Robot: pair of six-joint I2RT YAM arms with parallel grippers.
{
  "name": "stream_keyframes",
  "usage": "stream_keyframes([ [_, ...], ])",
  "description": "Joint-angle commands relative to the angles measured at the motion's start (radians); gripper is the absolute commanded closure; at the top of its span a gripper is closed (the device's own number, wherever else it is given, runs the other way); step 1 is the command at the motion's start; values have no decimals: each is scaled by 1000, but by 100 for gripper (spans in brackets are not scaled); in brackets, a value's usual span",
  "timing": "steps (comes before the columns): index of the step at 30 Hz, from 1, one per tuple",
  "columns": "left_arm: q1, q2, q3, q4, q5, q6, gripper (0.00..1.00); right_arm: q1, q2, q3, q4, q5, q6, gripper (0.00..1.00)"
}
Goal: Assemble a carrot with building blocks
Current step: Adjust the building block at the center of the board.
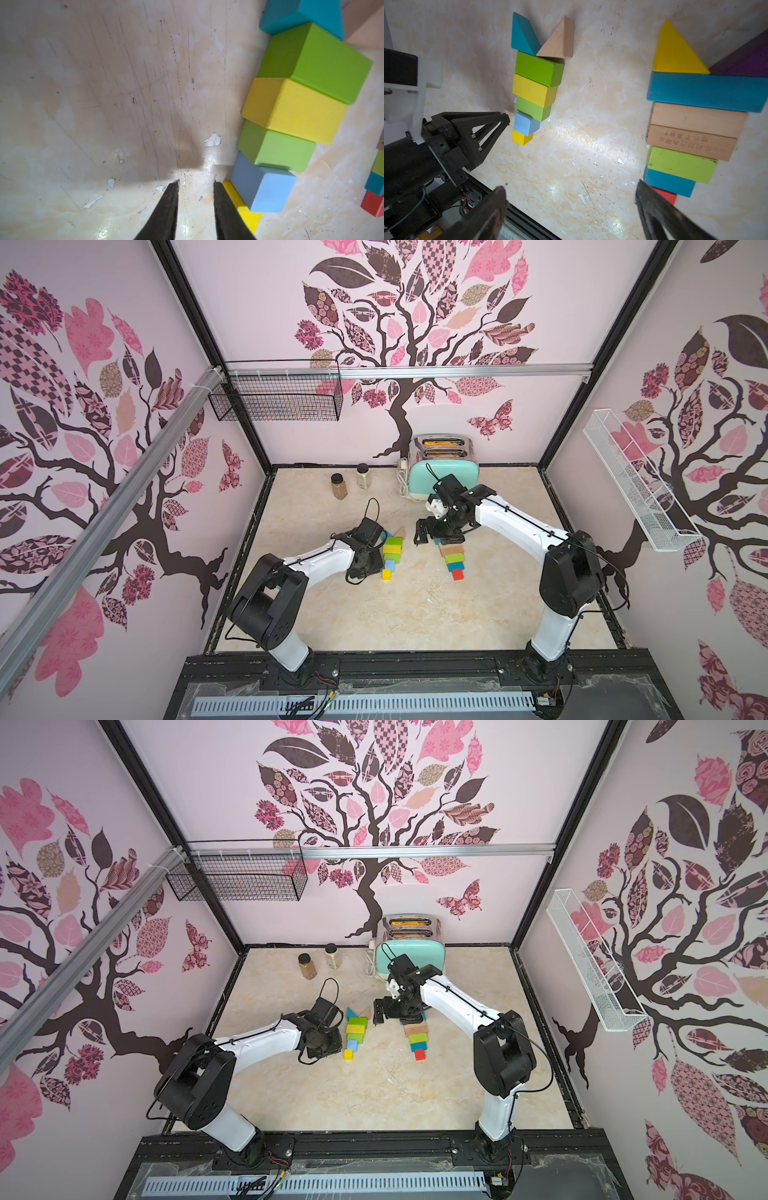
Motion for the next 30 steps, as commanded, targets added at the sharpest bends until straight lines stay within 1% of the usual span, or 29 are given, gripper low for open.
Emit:
stream_keyframes([
  [1,-5,0,-9,0,20,9,67,9,-17,0,10,-10,4,1],
  [12,-23,47,15,10,60,30,70,14,-8,7,8,-13,1,1],
  [30,-31,72,33,21,66,37,70,15,-4,4,10,-13,2,1],
])
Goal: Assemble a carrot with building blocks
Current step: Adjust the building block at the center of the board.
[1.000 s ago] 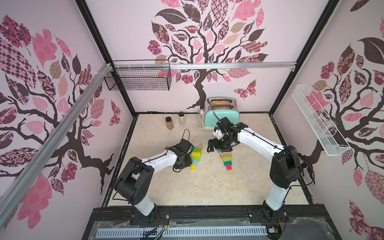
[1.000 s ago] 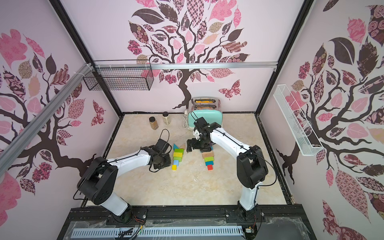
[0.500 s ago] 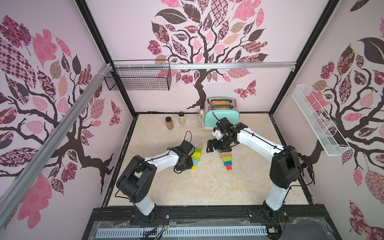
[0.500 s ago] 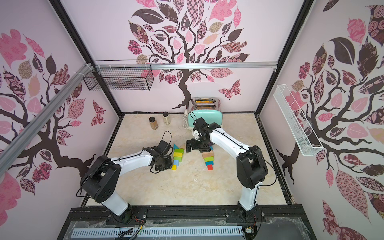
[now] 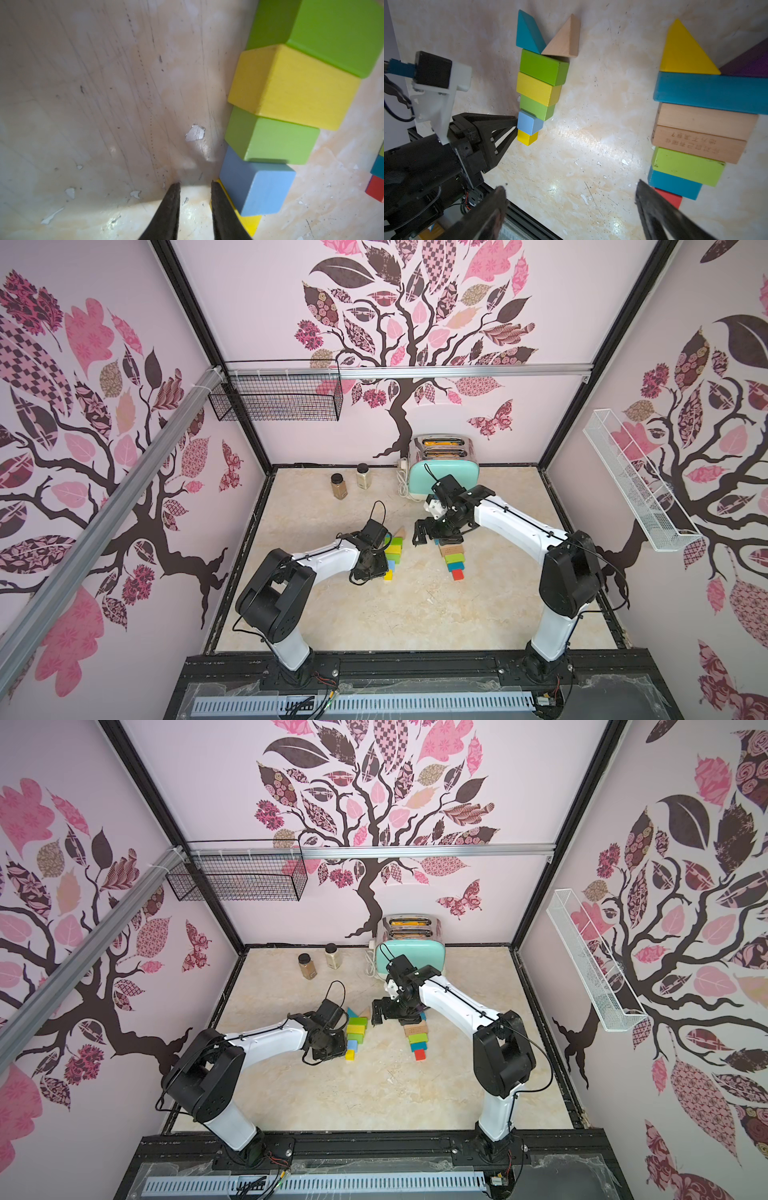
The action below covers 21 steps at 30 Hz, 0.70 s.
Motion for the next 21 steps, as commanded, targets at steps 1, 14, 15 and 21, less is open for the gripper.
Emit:
stream_keyframes([
  [1,-7,20,14,5,6,12,70,4,-5,2,5,-5,3,1],
  [14,-5,-45,1,-30,-56,-14,65,5,-12,1,5,-1,1,1],
  [15,-3,-55,0,-34,-61,-16,65,5,-14,1,4,-1,3,1],
  [21,1,-127,-24,-52,-77,-27,58,6,-18,-3,7,-6,6,1],
])
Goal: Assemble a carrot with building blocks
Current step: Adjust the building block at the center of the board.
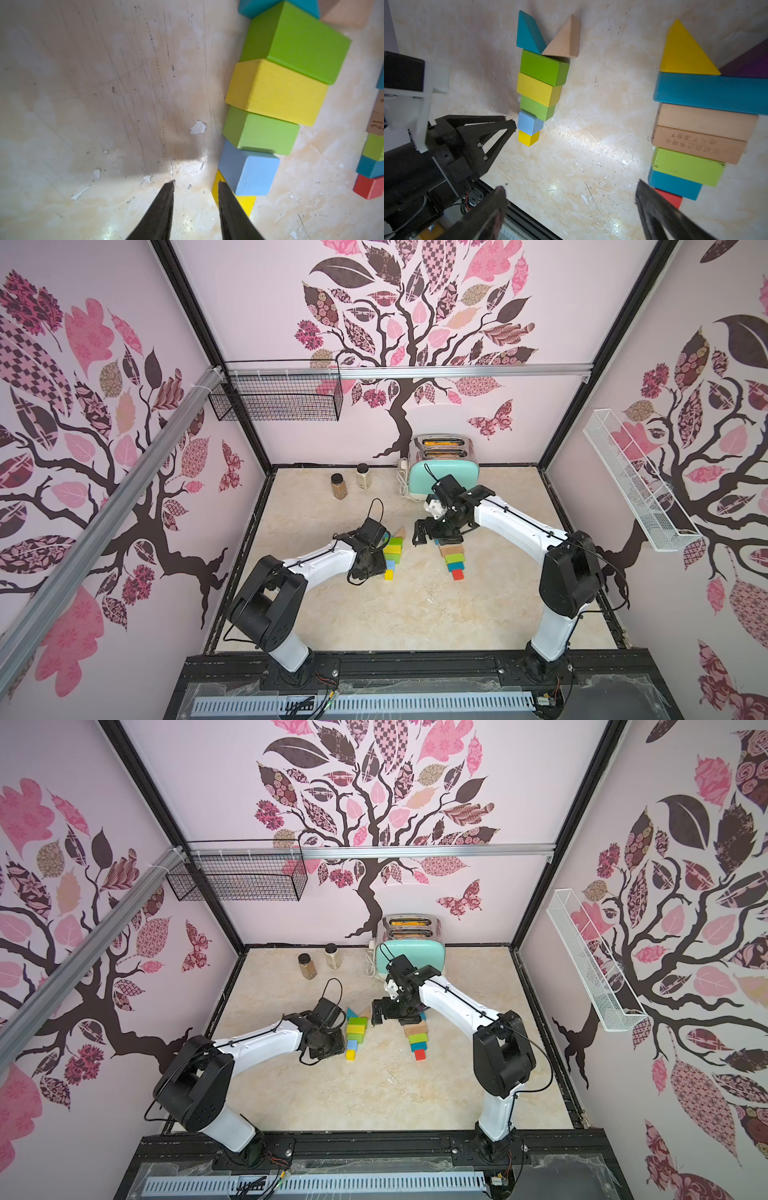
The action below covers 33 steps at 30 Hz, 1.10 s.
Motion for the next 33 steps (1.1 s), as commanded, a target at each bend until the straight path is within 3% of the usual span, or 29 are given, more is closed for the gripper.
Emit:
stream_keyframes([
  [1,2,-45,-18,-21,-28,-5,58,7,-18,-5,5,-8,4,1],
  [12,-41,-116,-91,-6,12,-9,58,18,-15,-16,17,-23,10,1],
  [33,-70,-16,-99,56,60,0,48,25,-18,-13,16,-23,13,1],
])
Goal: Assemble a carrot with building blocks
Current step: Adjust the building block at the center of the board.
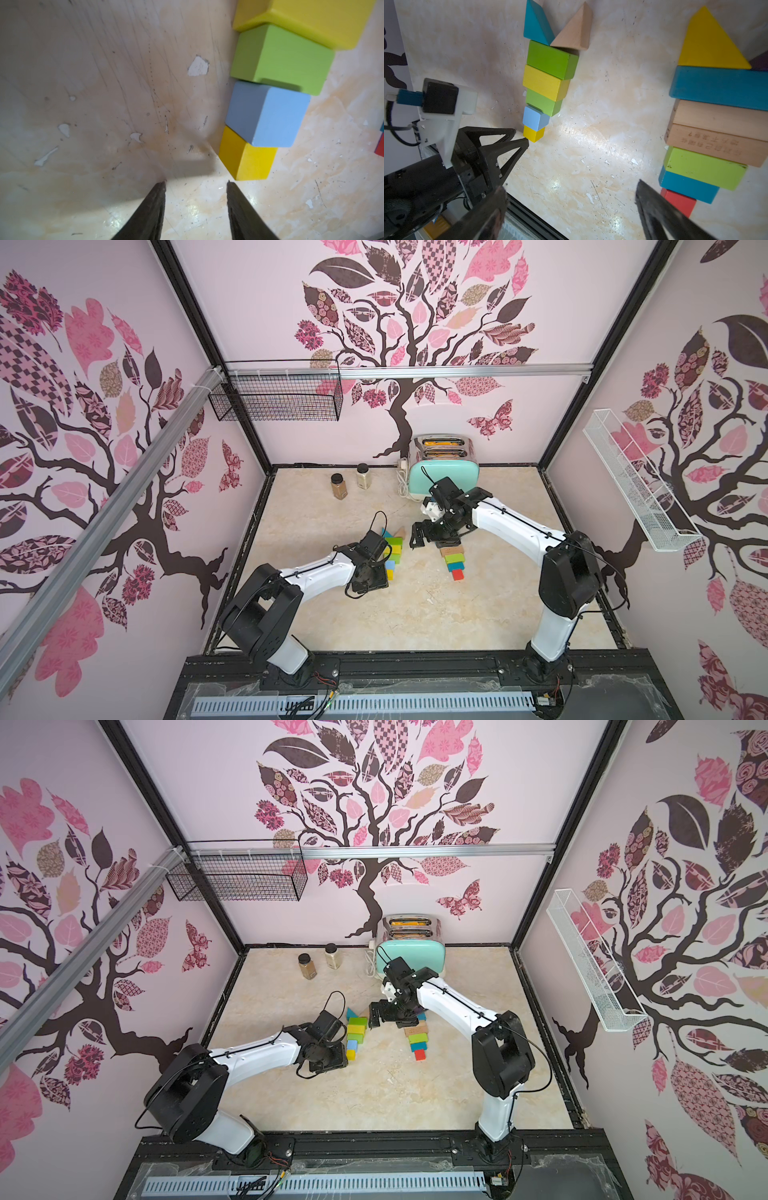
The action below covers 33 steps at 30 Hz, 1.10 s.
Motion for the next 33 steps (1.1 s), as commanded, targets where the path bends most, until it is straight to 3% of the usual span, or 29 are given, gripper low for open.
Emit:
stream_keyframes([
  [1,-6,18,11,21,-1,9,48,5,-18,0,6,-2,8,1],
  [33,-6,71,23,48,-39,-7,47,4,-15,-4,13,-8,8,1],
])
